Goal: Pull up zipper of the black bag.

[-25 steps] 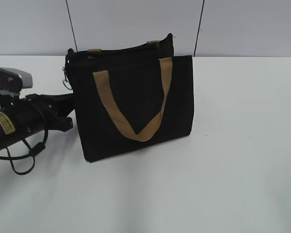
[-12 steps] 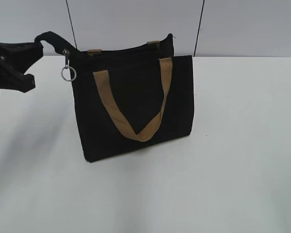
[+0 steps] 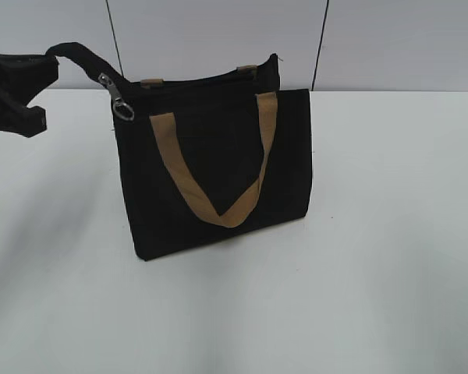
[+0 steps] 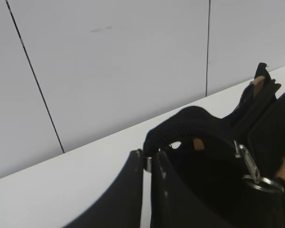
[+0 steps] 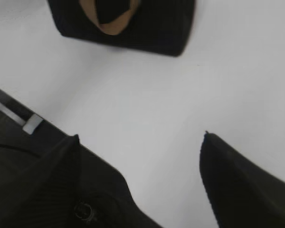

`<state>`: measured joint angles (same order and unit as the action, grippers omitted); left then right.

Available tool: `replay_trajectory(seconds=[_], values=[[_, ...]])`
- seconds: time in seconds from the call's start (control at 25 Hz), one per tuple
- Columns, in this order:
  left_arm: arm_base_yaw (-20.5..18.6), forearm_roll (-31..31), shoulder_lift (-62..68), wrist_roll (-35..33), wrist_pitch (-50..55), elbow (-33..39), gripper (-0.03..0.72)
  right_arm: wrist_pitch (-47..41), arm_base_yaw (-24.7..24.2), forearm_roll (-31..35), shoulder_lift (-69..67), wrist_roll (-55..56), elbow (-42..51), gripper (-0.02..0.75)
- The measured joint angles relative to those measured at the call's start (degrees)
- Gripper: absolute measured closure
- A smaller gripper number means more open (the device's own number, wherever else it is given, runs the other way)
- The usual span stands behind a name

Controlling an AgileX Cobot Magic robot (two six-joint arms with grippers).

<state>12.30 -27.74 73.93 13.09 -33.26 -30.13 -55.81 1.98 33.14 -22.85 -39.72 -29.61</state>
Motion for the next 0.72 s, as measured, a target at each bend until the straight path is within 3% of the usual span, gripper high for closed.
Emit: replay_trajectory(seconds=[0.32,0.72], values=[[2.0,-0.1,0.0,0.0,0.6,-0.3,0.686,6.8,5.1,23.4,-23.0,-29.2,-5.9,0.149],[2.1,0.0,0.0,1.7,0.6,-0.5,0.686,11.4,17.5,31.9,-51.0,-43.9,-21.5,0.149]])
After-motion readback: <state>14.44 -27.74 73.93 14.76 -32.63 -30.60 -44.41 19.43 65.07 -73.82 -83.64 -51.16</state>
